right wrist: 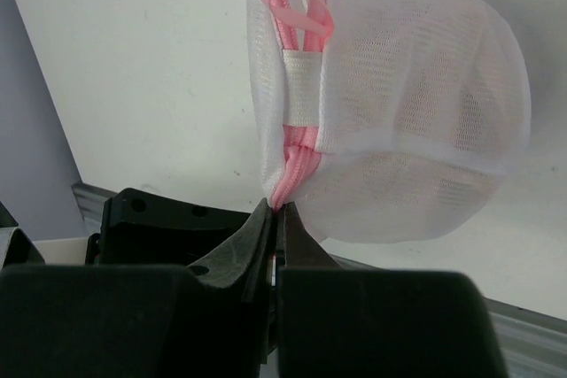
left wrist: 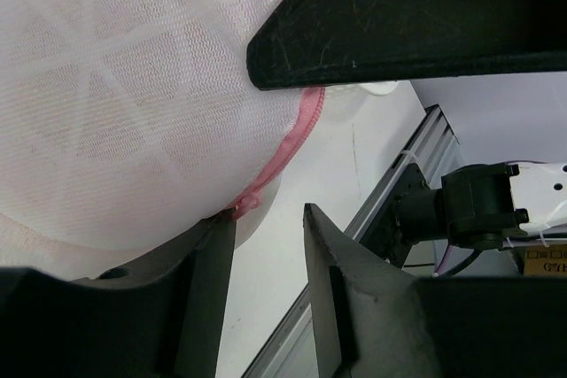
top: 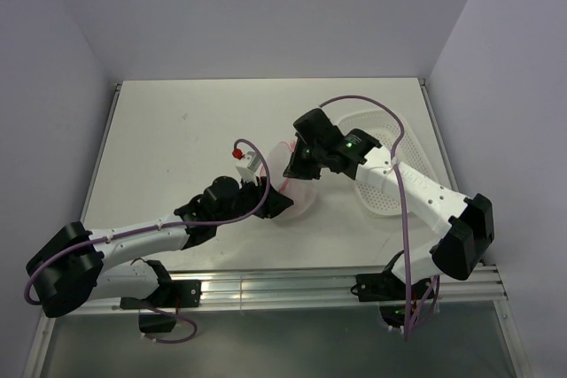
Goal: Place the bra in the laundry bag and zip it closed
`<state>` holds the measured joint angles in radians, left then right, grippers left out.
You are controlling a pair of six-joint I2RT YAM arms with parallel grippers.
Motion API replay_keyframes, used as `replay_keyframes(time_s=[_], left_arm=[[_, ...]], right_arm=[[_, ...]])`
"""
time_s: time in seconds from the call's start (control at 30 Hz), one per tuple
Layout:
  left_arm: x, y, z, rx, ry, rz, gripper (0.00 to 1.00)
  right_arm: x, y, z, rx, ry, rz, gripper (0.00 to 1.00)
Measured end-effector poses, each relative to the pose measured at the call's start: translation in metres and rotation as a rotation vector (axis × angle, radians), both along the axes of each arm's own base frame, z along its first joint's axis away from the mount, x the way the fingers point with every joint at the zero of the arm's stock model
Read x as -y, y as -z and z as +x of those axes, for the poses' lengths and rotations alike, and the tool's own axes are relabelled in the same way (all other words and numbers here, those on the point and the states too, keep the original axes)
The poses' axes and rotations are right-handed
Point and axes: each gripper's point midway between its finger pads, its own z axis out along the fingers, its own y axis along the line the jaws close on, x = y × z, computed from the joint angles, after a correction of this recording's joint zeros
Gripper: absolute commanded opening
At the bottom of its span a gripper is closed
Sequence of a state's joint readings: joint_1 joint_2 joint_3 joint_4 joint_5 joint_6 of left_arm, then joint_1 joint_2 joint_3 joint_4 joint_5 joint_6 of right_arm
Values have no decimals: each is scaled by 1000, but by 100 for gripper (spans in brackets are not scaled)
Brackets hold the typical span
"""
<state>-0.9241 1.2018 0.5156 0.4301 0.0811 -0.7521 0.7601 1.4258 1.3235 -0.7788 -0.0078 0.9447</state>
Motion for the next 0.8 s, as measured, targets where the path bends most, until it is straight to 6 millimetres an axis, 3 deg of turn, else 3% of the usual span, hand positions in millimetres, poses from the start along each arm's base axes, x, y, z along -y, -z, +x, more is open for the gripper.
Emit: replay_keyframes(time_s=[0.6, 0.8], left_arm=[[-2, 1, 4, 4, -26, 5, 31], [-2, 3, 5, 3, -30, 10, 17]], right_arm=[[-1, 2, -1, 0, -3, -6, 0], [-1, 1, -1, -1, -3, -6, 0]])
